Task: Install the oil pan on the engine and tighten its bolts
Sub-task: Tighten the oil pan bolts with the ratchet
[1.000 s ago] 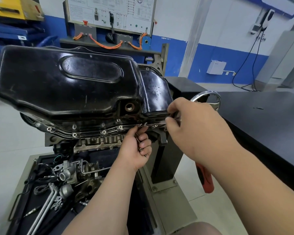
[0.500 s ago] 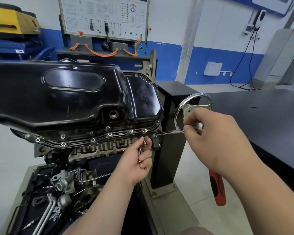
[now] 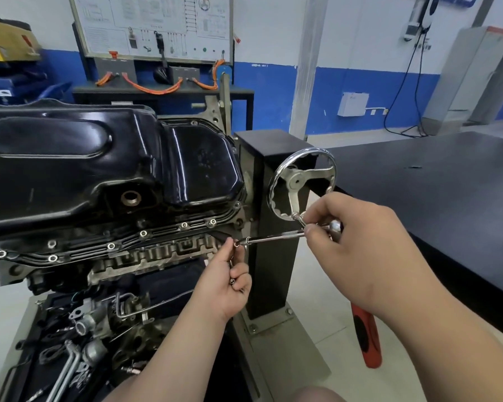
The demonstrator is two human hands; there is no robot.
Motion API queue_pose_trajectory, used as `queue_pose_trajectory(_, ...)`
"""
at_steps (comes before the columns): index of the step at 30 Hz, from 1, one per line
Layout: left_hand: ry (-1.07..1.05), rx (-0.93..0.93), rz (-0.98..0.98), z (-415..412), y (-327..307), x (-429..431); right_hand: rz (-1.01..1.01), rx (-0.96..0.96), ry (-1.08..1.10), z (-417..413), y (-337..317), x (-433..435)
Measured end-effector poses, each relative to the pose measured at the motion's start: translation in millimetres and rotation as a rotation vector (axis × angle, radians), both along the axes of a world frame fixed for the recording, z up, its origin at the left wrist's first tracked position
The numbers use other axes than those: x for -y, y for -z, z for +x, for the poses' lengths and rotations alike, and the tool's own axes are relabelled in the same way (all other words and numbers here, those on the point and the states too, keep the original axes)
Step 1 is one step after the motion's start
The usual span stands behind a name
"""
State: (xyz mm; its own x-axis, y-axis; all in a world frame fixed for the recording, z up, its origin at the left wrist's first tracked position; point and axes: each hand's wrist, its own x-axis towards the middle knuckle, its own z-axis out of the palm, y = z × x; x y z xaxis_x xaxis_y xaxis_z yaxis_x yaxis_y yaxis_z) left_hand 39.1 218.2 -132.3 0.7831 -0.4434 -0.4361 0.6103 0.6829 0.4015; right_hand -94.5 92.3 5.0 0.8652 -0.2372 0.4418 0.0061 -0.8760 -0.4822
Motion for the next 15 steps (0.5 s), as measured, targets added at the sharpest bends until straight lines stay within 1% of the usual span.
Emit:
queue_pose_trajectory(9,-0.016,-0.002,0.034,7.0,8.7,16.6,-0.018,-0.017,-0.007,9.1,10.0,20.1)
queue_pose_trajectory(12,-0.061,0.015,0.055,11.6,4.9,21.7,-0.111,0.008,-0.038,11.6,10.6,18.5)
queue_pose_trajectory(15,-0.027,0.069,0.05,16.5,-10.2,32.7,-0.224,0.037,-0.058,14.6,11.5,16.3)
